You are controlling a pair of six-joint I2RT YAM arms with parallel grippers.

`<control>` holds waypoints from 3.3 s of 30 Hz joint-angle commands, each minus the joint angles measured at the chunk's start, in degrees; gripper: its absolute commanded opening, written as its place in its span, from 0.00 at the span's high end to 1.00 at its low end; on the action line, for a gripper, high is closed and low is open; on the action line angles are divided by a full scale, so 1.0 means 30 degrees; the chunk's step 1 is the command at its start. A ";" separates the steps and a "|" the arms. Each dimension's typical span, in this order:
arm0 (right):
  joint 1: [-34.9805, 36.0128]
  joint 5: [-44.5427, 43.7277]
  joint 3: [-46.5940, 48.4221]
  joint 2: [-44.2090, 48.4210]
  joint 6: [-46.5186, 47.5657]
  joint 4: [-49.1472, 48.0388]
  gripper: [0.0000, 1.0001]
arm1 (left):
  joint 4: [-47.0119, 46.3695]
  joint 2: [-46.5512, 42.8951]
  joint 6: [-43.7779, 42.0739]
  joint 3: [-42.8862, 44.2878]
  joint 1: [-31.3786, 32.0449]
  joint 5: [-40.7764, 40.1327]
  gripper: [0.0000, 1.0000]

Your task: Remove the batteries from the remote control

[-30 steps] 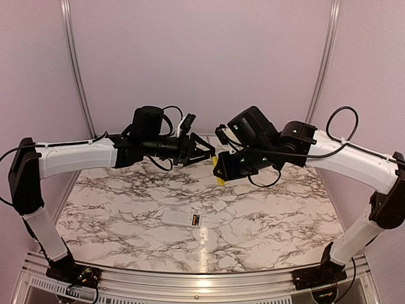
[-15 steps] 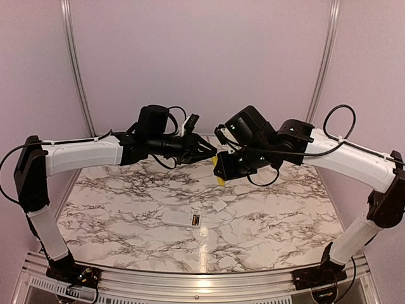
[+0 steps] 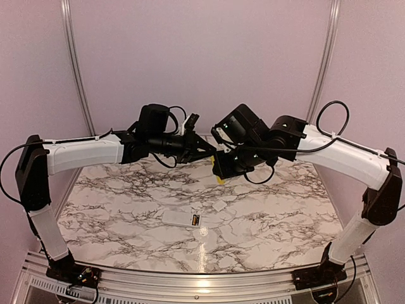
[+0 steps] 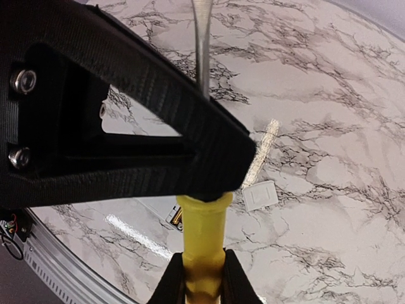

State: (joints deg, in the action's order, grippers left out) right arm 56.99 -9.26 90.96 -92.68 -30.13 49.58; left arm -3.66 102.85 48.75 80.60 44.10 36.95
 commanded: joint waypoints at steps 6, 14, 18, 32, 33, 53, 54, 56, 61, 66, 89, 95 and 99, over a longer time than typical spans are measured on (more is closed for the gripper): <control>-0.0011 -0.0684 -0.0014 0.1353 -0.2257 -0.1128 0.22 | -0.2061 -0.0306 0.1548 0.0192 -0.0191 0.0133 1.00; -0.1733 0.0184 -0.3736 0.5539 -0.5317 -0.5448 0.02 | -0.5916 -0.0922 0.4402 -0.0362 -0.1448 0.0459 1.00; -0.2965 0.0927 -0.6353 0.8111 -0.7186 -0.8903 0.01 | -1.0010 -0.1059 0.7568 -0.1402 -0.2196 0.0746 1.00; -0.3415 0.2870 -0.7459 0.7659 -0.9935 -1.6613 0.02 | -1.4015 -0.1759 1.1943 -0.1968 -0.2489 -0.2603 1.00; -0.3426 0.3201 -0.7434 0.7486 -1.0069 -1.7212 0.02 | -1.4318 -0.1850 1.2279 -0.2165 -0.2483 -0.2954 1.00; -0.3429 0.6666 -0.6263 0.3772 -1.3138 -2.0963 0.16 | -1.5508 -0.2476 1.2954 -0.4577 -0.1690 -0.4550 1.00; -0.3425 0.6841 -0.6185 0.3598 -1.3223 -2.1107 0.18 | -1.5581 -0.2442 1.2958 -0.4557 -0.1665 -0.4615 1.00; -0.3418 0.7068 -0.5953 0.3271 -1.3330 -2.1289 0.20 | -1.5583 -0.2383 1.2958 -0.4564 -0.1552 -0.4794 1.00; -0.3440 0.7129 -0.5461 0.2782 -1.3354 -2.1384 0.29 | -1.5604 -0.2432 1.2919 -0.4721 -0.1377 -0.5168 1.00; -0.3439 0.7128 -0.5175 0.2483 -1.3430 -2.1487 0.38 | -1.5539 -0.2609 1.2844 -0.5049 -0.1311 -0.5525 1.00; -0.3514 0.7187 -0.4946 0.2235 -1.3405 -2.0858 0.73 | -1.4052 -0.2774 1.1648 -0.5069 -0.1282 -0.5904 1.00; -0.3529 0.7129 -0.4892 0.2258 -1.3278 -2.0807 0.76 | -1.3240 -0.2803 1.1067 -0.4720 -0.1281 -0.5726 1.00; -0.3528 0.7128 -0.4861 0.2246 -1.3229 -2.0816 0.80 | -1.3132 -0.2750 1.1013 -0.4657 -0.1281 -0.5652 1.00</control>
State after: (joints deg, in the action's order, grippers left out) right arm 46.68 11.49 73.17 -85.62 -70.43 -11.40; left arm -47.11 95.55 84.16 65.82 40.07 19.49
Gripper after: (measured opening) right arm 0.215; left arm 0.117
